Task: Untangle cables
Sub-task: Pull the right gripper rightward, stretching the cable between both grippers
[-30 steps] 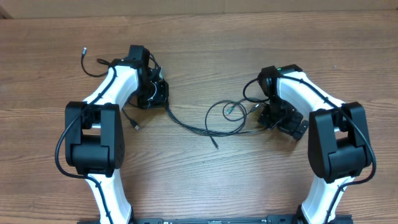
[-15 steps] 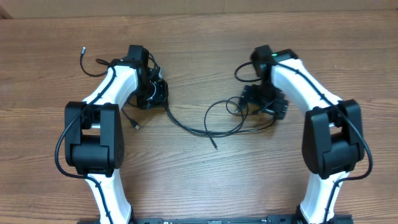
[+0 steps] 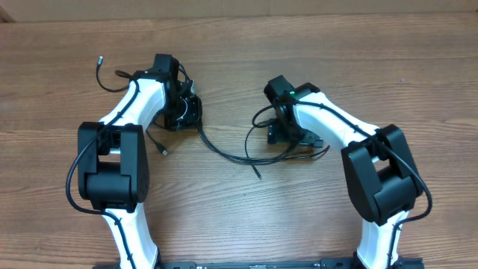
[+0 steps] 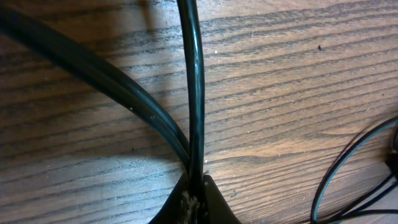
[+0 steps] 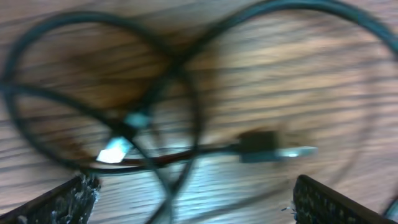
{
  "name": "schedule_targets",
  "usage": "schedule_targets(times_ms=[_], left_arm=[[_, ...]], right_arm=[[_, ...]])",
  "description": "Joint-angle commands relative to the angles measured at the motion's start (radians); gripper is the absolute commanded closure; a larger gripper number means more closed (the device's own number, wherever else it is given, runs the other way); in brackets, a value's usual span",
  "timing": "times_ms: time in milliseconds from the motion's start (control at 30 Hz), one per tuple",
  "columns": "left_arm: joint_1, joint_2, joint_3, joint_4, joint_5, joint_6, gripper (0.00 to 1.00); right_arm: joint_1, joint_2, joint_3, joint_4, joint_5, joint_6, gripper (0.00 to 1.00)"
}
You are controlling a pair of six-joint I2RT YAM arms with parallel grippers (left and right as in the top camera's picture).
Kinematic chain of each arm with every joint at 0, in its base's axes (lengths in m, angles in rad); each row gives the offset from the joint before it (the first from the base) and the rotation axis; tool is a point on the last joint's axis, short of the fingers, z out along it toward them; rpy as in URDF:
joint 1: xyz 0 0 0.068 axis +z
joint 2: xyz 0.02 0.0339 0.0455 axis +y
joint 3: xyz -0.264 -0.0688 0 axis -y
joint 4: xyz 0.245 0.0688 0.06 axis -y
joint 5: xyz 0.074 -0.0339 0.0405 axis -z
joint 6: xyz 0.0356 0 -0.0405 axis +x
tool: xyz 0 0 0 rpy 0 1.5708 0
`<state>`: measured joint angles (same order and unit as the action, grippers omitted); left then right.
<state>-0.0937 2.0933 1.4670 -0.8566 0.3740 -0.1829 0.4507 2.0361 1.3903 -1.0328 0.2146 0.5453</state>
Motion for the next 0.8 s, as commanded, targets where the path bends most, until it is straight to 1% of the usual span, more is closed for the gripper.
schedule_targets(times_ms=[0, 233, 333, 433, 467, 500, 533, 600, 633, 667, 733, 767], left_arm=[[0.002, 0.014, 0.021, 0.001, 0.012, 0.020, 0.94], [0.002, 0.014, 0.021, 0.000, 0.012, 0.020, 0.94], [0.002, 0.014, 0.021, 0.001, 0.012, 0.020, 0.94], [0.002, 0.014, 0.021, 0.001, 0.026, 0.027, 0.96], [0.002, 0.014, 0.021, 0.002, 0.051, 0.043, 0.96], [0.002, 0.014, 0.021, 0.004, 0.102, 0.080, 0.96], [0.002, 0.014, 0.021, 0.006, 0.201, 0.157, 0.96], [0.002, 0.014, 0.021, -0.004, 0.513, 0.396, 0.96], [0.002, 0.014, 0.021, -0.030, 0.653, 0.516, 0.96], [0.002, 0.014, 0.021, -0.088, 0.804, 0.672, 0.96], [0.003, 0.014, 0.021, -0.142, 0.872, 0.773, 0.96], [0.003, 0.014, 0.021, -0.159, 0.883, 0.799, 0.96]], right_arm=[[-0.095, 0.042, -0.099, -0.018, 0.131, 0.031, 0.00], [-0.360, 0.042, -0.141, -0.080, 0.132, 0.265, 0.00], [-0.470, 0.042, -0.141, -0.084, 0.121, 0.266, 0.00], [-0.539, 0.042, -0.141, -0.083, 0.122, 0.266, 0.00], [-0.558, 0.042, -0.141, -0.080, 0.122, 0.266, 0.00], [-0.570, 0.042, -0.141, -0.079, 0.121, 0.266, 0.00], [-0.585, 0.042, -0.141, -0.076, 0.121, 0.266, 0.00], [-0.612, 0.042, -0.141, -0.068, 0.092, 0.266, 0.00], [-0.623, 0.042, -0.141, -0.068, 0.066, 0.265, 0.00], [-0.637, 0.042, -0.141, -0.068, 0.036, 0.253, 0.00], [-0.649, 0.042, -0.141, -0.064, 0.027, 0.250, 0.00], [-0.655, 0.042, -0.141, -0.060, 0.028, 0.250, 0.00]])
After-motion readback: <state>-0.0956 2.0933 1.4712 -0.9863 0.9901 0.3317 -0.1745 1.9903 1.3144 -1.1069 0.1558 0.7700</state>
